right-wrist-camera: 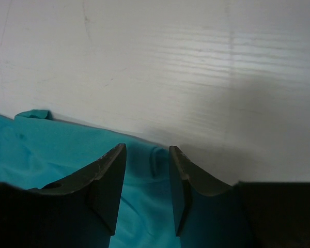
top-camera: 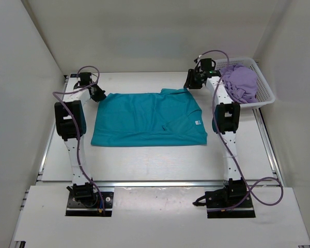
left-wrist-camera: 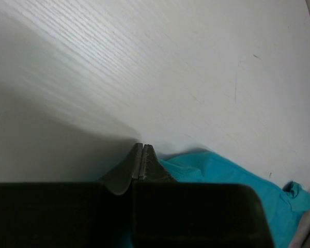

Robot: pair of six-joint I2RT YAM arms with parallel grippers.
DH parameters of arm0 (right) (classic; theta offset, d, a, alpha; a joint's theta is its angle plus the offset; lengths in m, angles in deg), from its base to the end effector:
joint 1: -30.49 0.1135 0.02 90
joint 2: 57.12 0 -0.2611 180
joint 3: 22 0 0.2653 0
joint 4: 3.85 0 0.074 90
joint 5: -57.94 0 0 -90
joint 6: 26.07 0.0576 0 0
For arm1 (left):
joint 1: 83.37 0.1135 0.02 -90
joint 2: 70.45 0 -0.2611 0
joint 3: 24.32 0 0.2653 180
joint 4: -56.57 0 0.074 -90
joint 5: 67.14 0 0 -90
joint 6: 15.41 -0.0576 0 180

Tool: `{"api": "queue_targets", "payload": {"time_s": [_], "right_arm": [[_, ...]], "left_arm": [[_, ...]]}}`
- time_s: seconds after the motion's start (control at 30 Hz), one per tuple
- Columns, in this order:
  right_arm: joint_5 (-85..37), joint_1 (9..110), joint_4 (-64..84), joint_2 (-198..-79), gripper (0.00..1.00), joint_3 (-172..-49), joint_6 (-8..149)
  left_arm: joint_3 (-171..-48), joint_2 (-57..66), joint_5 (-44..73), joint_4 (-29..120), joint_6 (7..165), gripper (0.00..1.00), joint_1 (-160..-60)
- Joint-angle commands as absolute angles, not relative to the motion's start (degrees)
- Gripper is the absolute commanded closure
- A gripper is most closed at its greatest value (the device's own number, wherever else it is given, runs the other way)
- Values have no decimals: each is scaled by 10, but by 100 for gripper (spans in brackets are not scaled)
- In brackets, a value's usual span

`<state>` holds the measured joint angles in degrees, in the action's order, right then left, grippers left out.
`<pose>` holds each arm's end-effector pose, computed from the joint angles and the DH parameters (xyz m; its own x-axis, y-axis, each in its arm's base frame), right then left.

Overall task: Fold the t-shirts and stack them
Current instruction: Grap the side of the flattened tshirt furthest away from the robot with both arms

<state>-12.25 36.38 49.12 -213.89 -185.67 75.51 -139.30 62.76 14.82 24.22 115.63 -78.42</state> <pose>0.6070 0.0822 0.1560 -0.7681 0.1106 -0.6307 -0.1799 0.9080 0.3784 0.5327 0.0380 0.1196 -0.5825 -0.7030 -0.4080 -0.5030 0.7061 -0.4984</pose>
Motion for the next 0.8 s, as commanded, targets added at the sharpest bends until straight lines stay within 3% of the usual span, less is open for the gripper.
{"api": "queue_targets", "payload": {"time_s": [0.0,0.2,0.27,0.47,0.77], "right_arm": [[-75,376,465,-2144,63,-1854,769],[-66,380,454,-2158,71,-1853,769],[-67,381,463,-2161,84,-1862,771],[-83,383,478,-2137,100,-1880,767],[-259,402,516,-2063,96,-1911,700]], "left_arm": [[-1366,549,139,284,1167,100,-784],[-1357,544,135,285,1166,100,-787],[-1357,541,129,288,1166,100,-788],[-1354,540,129,294,1169,100,-783],[-1353,537,130,290,1166,100,-785]]}}
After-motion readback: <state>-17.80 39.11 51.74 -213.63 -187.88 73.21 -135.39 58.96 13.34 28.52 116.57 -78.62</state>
